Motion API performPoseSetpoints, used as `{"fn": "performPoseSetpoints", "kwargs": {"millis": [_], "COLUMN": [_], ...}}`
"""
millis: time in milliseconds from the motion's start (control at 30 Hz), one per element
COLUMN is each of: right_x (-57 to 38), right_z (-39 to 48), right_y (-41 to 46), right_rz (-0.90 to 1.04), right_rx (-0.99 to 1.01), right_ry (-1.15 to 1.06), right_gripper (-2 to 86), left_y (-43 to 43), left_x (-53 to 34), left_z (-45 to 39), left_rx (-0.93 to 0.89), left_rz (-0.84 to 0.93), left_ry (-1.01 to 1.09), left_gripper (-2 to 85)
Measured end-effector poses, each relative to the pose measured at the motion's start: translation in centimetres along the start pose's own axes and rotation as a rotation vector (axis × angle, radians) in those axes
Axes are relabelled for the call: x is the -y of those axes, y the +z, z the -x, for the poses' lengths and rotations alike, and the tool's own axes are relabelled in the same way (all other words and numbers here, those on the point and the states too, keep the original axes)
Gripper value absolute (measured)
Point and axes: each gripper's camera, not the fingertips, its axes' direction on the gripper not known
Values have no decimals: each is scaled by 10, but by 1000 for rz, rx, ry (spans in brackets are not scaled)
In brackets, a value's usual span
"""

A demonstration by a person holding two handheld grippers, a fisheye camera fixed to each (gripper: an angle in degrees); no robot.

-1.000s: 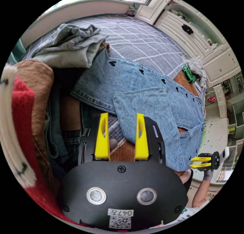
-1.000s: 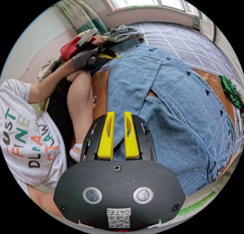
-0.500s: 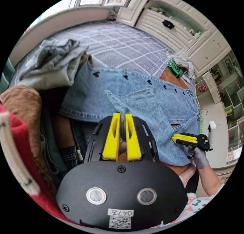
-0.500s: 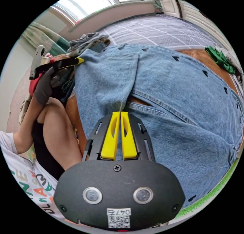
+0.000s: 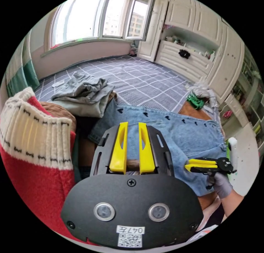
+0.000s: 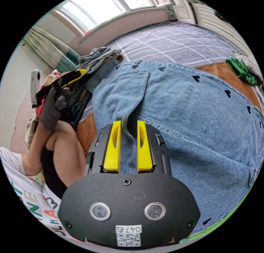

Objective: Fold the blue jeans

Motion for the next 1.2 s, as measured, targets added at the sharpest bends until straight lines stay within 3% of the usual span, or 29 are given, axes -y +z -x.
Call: {"fn": "performPoseSetpoints", "kwargs": {"millis": [133,300,367,533,600,700,767,800,1067,1200], "right_x": [17,15,10,-4,-17,-36,-47,-53,-110,-197], "right_z": [-24,-48,-33,86,154,216,235,241,207,144], "right_y": [19,27,25,4,5,19,20,17,-73,-153], "right_rz": [42,-20,-44,-53,-22,50,55,51,-79,-236], "right_rx": [72,425,514,313,166,-2,-61,-57,186,-14], "right_ry": [66,189,131,-226,-414,-564,-596,-598,-463,-250], "right_gripper": [71,55,21,-8,-9,-8,-8,-7,12,20], "left_y": [8,9,15,32,36,45,41,31,-141,-211], "left_x": [31,66,80,133,154,180,185,188,221,220], "left_z": [22,36,42,27,7,-26,-36,-40,-15,-22], "left_rx": [-132,-225,-284,-404,-361,-132,55,128,137,206], "left_rz": [27,55,90,216,268,416,426,418,223,187], "left_ry": [-6,7,6,57,102,181,235,275,140,165], "left_gripper": [102,119,124,153,162,153,92,15,-5,-4]}}
